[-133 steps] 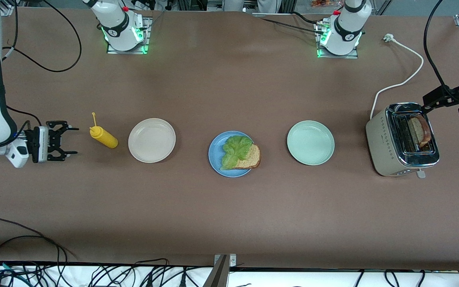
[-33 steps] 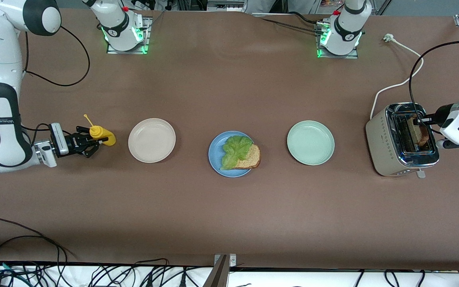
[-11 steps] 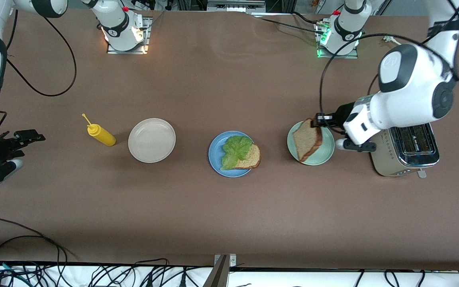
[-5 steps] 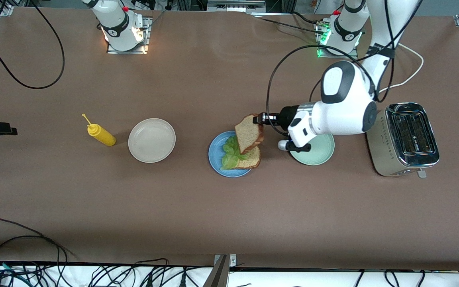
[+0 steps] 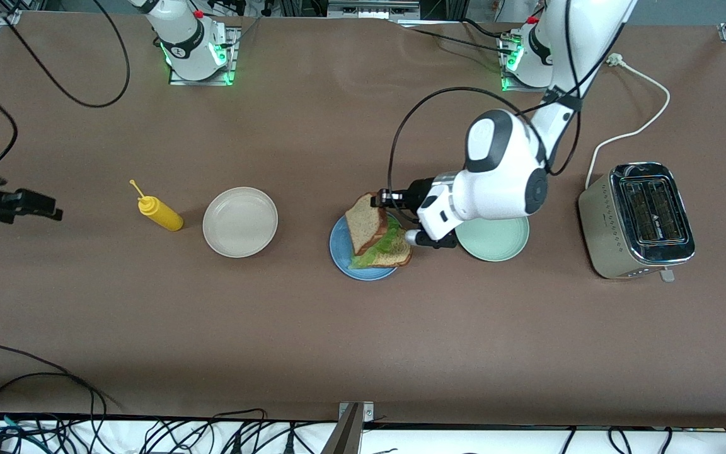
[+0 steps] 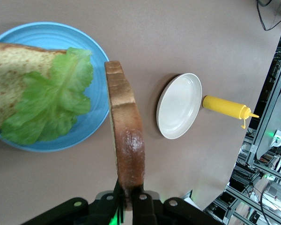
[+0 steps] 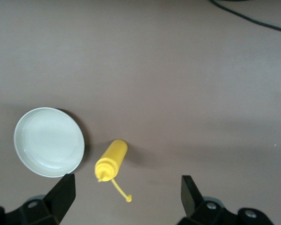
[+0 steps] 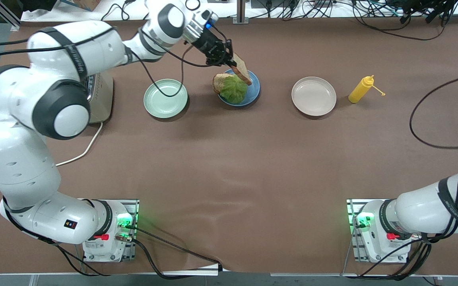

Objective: Make sandwich in blue plate with both arms

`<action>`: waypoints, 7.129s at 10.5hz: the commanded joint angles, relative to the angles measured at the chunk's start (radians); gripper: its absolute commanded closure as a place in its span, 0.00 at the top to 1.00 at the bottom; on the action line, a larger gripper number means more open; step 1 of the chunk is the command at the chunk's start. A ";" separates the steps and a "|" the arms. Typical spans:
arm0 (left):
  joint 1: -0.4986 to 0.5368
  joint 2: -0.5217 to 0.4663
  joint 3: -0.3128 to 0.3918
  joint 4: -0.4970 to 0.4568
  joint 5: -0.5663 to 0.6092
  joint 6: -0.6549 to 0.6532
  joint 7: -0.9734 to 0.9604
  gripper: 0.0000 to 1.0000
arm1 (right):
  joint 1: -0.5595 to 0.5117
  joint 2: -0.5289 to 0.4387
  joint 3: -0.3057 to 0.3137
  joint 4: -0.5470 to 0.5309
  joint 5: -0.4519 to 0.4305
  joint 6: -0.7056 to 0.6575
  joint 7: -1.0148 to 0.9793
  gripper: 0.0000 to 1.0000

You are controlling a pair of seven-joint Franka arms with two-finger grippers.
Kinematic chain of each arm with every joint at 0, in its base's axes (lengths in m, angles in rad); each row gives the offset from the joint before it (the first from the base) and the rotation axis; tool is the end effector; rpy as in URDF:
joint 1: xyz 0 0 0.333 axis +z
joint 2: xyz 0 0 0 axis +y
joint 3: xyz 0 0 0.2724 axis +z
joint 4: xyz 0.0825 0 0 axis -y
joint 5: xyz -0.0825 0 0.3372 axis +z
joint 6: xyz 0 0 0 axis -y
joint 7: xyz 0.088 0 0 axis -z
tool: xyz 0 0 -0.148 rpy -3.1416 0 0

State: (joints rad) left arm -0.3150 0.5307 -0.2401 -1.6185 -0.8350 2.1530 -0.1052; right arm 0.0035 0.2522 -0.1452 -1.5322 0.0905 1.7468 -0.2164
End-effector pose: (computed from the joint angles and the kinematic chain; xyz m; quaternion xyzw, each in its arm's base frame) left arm 0.5235 -0.3715 0.2990 0.9182 0.0304 -0.1276 0.3739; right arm 0.5738 -0.0636 0.4356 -0.9990 -0.0306 0.0124 0.0290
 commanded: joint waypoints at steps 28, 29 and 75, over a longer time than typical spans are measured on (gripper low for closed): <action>0.077 -0.101 0.363 -0.011 0.297 -0.246 0.325 1.00 | 0.000 -0.255 -0.077 -0.112 -0.018 -0.090 -0.077 1.00; 0.106 -0.141 0.360 -0.006 0.368 -0.271 0.328 1.00 | 0.000 -0.255 -0.079 -0.112 -0.018 -0.092 -0.080 1.00; 0.246 -0.523 0.278 0.161 0.867 -0.645 0.144 1.00 | -0.045 -0.241 0.174 -0.009 -0.086 -0.165 0.163 1.00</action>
State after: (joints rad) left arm -0.0649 0.0044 0.0364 -1.4754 0.0121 1.5252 0.0474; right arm -0.0401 0.0099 0.0250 -1.5588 0.0205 1.5943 -0.0510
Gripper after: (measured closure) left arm 0.000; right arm 0.000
